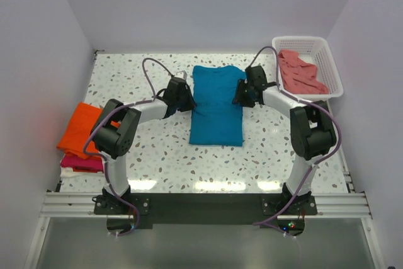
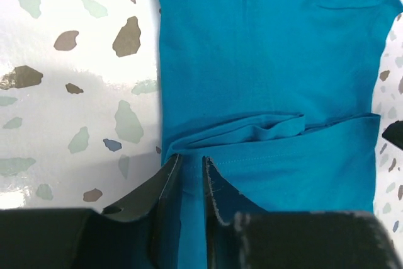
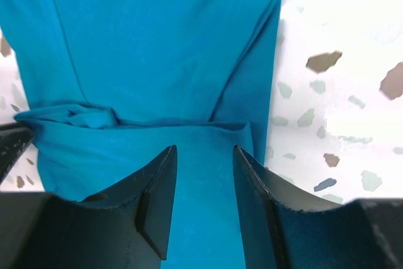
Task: Fold and stack the t-shirts
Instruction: Fold the tshirt
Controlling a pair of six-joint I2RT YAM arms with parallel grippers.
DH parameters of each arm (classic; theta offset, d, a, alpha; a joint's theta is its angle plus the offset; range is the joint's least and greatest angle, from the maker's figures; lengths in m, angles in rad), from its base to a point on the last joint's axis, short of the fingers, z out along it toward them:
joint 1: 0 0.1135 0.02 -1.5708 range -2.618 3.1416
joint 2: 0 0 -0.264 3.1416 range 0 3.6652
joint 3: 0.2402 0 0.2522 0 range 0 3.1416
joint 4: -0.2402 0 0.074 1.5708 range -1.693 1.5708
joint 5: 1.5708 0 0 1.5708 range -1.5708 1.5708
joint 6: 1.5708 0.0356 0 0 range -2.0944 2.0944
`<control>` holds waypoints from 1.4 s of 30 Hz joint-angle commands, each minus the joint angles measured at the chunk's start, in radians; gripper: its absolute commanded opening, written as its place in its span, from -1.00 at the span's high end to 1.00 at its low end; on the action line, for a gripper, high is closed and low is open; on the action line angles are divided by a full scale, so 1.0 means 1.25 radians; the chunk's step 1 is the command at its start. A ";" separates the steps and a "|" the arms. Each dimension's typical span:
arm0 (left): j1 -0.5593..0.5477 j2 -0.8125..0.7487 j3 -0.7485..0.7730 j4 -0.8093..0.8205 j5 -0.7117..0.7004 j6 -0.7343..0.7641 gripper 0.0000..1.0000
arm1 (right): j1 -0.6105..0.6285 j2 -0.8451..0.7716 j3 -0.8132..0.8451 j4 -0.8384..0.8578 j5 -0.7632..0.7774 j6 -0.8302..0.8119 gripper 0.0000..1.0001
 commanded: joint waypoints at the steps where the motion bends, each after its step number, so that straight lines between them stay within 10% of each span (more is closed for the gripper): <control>1: 0.012 -0.079 0.030 0.029 0.000 0.039 0.51 | -0.015 -0.038 0.051 -0.031 0.013 -0.012 0.10; 6: 0.012 -0.120 -0.001 0.034 0.006 0.038 0.08 | -0.017 -0.062 0.025 -0.032 0.023 -0.012 0.10; 19: -0.045 -0.427 -0.360 0.041 0.047 -0.032 -0.21 | 0.062 -0.435 -0.401 0.017 0.031 0.066 -0.10; 42: -0.075 -0.478 -0.618 0.264 0.132 -0.221 -0.17 | 0.143 -0.562 -0.633 0.195 0.091 0.360 -0.13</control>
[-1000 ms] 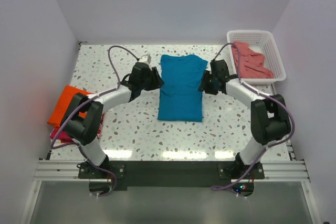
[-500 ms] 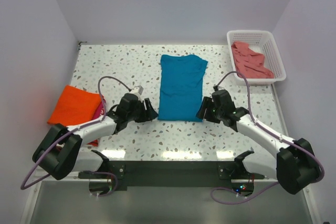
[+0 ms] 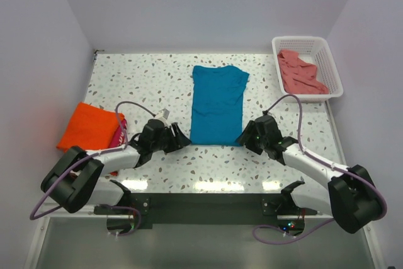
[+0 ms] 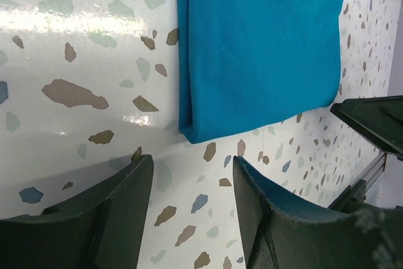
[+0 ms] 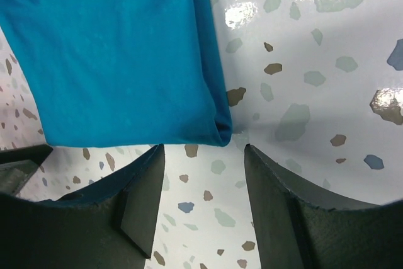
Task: Fold and stack the t-shirts
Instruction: Fold the tshirt
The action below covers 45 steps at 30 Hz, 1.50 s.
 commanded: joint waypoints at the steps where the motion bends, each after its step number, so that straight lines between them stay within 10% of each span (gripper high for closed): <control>1: -0.015 0.036 -0.007 0.101 0.016 -0.050 -0.15 | 0.002 0.027 -0.017 0.091 0.024 0.061 -0.13; 19: -0.067 0.137 0.004 0.122 -0.106 -0.122 0.06 | 0.001 0.066 -0.055 0.154 0.037 0.120 0.08; 28: -0.069 0.176 0.030 0.128 -0.105 -0.109 0.30 | 0.002 0.099 -0.050 0.172 0.032 0.102 0.52; 32: -0.071 0.179 0.040 0.118 -0.099 -0.089 0.73 | 0.001 0.114 -0.023 0.147 0.015 0.049 0.89; 35: -0.071 0.160 0.047 0.064 -0.100 -0.066 1.00 | 0.002 0.121 -0.004 0.115 -0.019 0.000 1.00; 45: -0.159 -0.162 -0.058 -0.217 -0.169 -0.062 1.00 | 0.101 -0.145 -0.084 -0.087 -0.116 -0.072 1.00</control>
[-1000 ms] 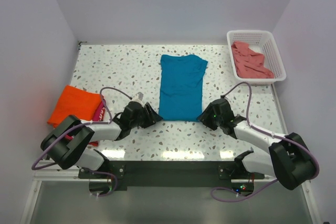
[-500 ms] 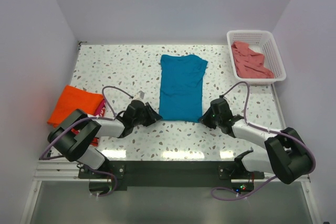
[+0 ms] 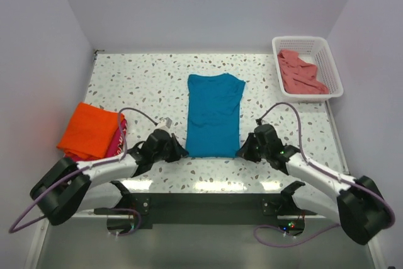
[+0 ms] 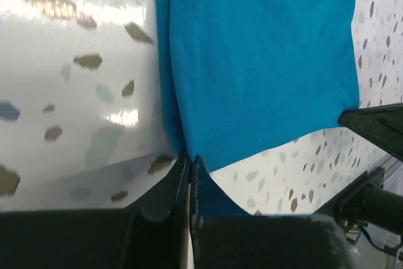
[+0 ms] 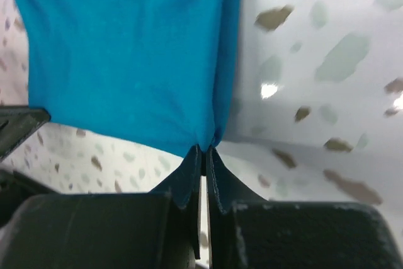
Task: Fold and stack the t-shirts
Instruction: Fold the tshirt
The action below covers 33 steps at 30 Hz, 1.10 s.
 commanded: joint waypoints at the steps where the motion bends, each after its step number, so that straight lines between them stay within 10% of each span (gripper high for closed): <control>1: -0.054 -0.134 -0.036 -0.167 -0.068 0.004 1.00 | 0.073 -0.133 -0.022 -0.137 -0.027 -0.035 1.00; 13: -0.151 -0.415 0.089 -0.478 -0.190 -0.041 1.00 | 0.194 -0.388 0.120 -0.439 0.081 -0.040 1.00; 23: -0.035 -0.147 0.389 -0.363 -0.159 0.105 1.00 | 0.165 -0.146 0.375 -0.415 0.226 -0.139 1.00; 33: 0.147 0.251 0.705 -0.232 -0.064 0.146 1.00 | -0.187 0.317 0.669 -0.237 0.035 -0.266 1.00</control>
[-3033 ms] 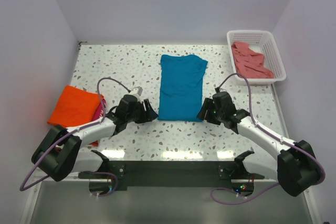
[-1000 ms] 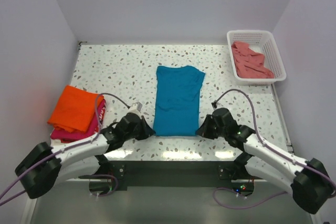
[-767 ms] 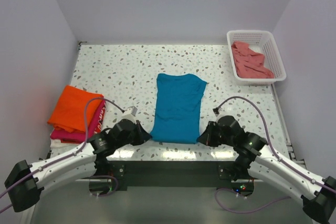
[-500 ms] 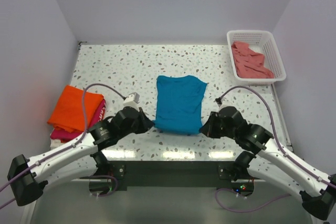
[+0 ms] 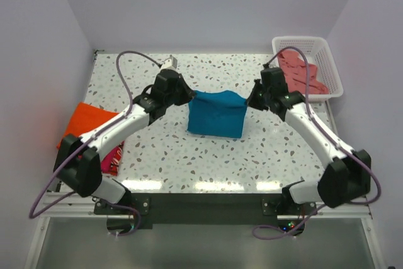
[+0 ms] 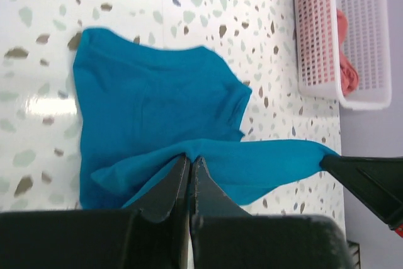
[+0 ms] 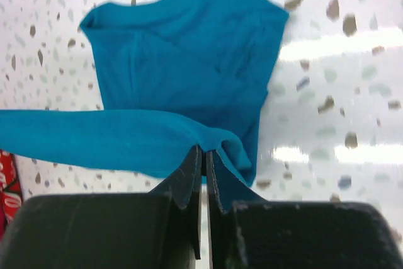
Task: Fold and stack the t-shirts
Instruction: Fold the tshirt, then neatly place the folded tshirt to the corner
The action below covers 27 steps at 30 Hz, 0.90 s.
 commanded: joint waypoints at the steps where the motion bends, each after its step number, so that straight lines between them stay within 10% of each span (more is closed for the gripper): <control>1: 0.063 0.134 0.124 0.111 0.051 0.043 1.00 | -0.063 0.169 0.123 0.084 -0.093 -0.060 1.00; 3: 0.103 0.247 0.195 0.113 0.069 0.042 1.00 | -0.100 0.293 0.201 0.118 -0.117 -0.076 0.94; 5: 0.135 0.351 0.230 0.179 0.097 0.063 0.45 | -0.118 0.383 0.275 0.104 -0.125 -0.087 0.25; 10: 0.180 0.493 0.408 0.110 0.142 0.102 -0.37 | -0.156 0.507 0.430 0.034 -0.101 -0.113 -0.46; 27: 0.188 0.349 0.083 0.101 0.260 0.185 -0.75 | -0.049 0.318 0.002 0.171 -0.068 -0.091 -0.47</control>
